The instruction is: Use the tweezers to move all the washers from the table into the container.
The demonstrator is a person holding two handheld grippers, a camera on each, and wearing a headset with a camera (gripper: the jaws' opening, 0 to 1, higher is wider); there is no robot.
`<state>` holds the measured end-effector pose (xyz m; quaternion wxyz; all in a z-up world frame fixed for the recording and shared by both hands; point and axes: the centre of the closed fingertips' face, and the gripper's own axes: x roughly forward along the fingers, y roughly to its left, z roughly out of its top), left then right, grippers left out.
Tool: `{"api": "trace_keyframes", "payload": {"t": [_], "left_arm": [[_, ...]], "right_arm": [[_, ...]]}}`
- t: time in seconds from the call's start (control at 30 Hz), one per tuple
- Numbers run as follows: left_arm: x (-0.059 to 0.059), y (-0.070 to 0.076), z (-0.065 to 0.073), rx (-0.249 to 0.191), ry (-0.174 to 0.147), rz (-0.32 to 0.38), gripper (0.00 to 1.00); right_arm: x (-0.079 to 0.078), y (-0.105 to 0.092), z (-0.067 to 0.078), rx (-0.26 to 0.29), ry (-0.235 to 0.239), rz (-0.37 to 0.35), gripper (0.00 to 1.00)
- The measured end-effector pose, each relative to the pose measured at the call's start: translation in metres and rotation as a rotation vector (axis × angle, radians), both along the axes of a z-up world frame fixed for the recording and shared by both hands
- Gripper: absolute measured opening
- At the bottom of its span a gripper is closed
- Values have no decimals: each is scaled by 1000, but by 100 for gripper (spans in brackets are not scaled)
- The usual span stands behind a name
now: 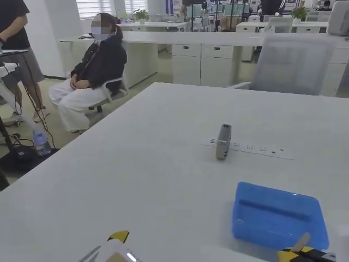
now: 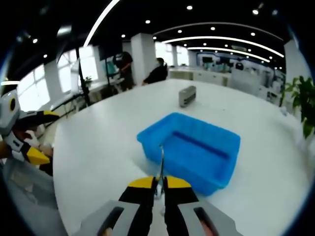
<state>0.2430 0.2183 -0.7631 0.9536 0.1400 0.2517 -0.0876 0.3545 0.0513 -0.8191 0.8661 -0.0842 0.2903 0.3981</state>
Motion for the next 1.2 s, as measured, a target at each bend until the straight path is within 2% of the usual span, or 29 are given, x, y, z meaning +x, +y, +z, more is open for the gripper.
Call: {"api": "trace_keyframes", "payload": {"t": [0.13,0.47,0.6,0.67,0.93,1.13,1.2], "left_arm": [[0,1,0,1,-1,5,81],[0,1,-1,6,2,2,81],[0,1,-1,6,4,0,81],[0,1,-1,9,3,1,81],[0,2,-1,11,4,6,80],[1,4,1,10,-6,16,81],[1,5,2,8,-11,21,81]], "right_arm": [[-1,2,0,-28,-22,16,3],[3,1,4,-22,-36,8,3],[4,-1,0,-31,-33,9,4],[4,-2,-4,-25,-16,7,4],[0,0,-3,-40,-45,19,3],[2,0,-2,-73,-14,12,2],[2,0,3,-72,-20,19,2]]}}
